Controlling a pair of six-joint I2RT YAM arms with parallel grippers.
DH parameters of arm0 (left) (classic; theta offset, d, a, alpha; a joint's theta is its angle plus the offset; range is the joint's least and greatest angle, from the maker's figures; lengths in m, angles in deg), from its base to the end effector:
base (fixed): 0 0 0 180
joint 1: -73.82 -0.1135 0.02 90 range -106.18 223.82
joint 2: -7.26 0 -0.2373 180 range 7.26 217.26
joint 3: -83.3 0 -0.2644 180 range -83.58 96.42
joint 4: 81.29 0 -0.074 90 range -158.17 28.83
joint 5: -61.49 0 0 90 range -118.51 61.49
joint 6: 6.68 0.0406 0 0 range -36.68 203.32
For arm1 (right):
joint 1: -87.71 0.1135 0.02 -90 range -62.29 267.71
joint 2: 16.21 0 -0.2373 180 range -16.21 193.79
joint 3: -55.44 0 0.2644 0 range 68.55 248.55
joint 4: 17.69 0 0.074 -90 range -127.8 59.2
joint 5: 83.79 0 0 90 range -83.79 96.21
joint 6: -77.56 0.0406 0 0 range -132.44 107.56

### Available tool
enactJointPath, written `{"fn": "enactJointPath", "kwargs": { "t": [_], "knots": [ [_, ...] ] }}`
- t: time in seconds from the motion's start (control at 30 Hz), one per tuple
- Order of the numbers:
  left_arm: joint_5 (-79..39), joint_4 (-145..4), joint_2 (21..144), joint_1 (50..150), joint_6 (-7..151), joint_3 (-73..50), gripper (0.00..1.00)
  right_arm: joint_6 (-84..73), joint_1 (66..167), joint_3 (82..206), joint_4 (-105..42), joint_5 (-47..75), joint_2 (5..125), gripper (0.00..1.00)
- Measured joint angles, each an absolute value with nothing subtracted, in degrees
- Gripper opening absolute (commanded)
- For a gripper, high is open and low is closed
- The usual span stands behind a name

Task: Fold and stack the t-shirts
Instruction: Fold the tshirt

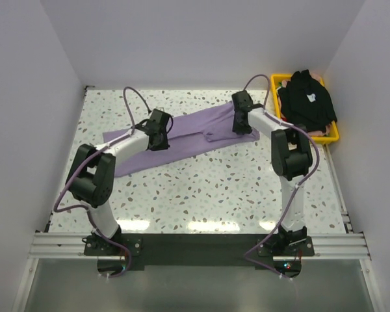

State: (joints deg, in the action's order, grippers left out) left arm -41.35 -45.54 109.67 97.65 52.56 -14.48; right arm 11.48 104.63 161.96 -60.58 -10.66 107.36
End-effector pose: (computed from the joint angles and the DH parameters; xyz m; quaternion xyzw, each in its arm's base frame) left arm 0.3538 -0.1464 0.1599 -0.0901 0.9464 -0.0385 0.3077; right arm 0.4440 0.1228 0.1360 0.0963 0.9512 -0.0433 0.2898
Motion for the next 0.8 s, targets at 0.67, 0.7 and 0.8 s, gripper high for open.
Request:
{"fn": "enactJointPath", "kwargs": {
  "t": [0.67,0.7,0.8],
  "knots": [
    [-47.8,-51.9,111.6,108.0,48.3,-22.7,0.19,0.2,103.9,190.7,-59.1,-4.4,126.0,0.40],
    [-47.0,-52.8,111.5,109.1,47.6,-23.1,0.19,-0.2,103.8,191.5,-58.9,-4.3,126.6,0.40],
    [-44.1,-55.1,111.5,112.6,44.9,-23.4,0.19,-1.1,103.8,194.3,-58.4,-3.4,128.3,0.44]
  ]
}}
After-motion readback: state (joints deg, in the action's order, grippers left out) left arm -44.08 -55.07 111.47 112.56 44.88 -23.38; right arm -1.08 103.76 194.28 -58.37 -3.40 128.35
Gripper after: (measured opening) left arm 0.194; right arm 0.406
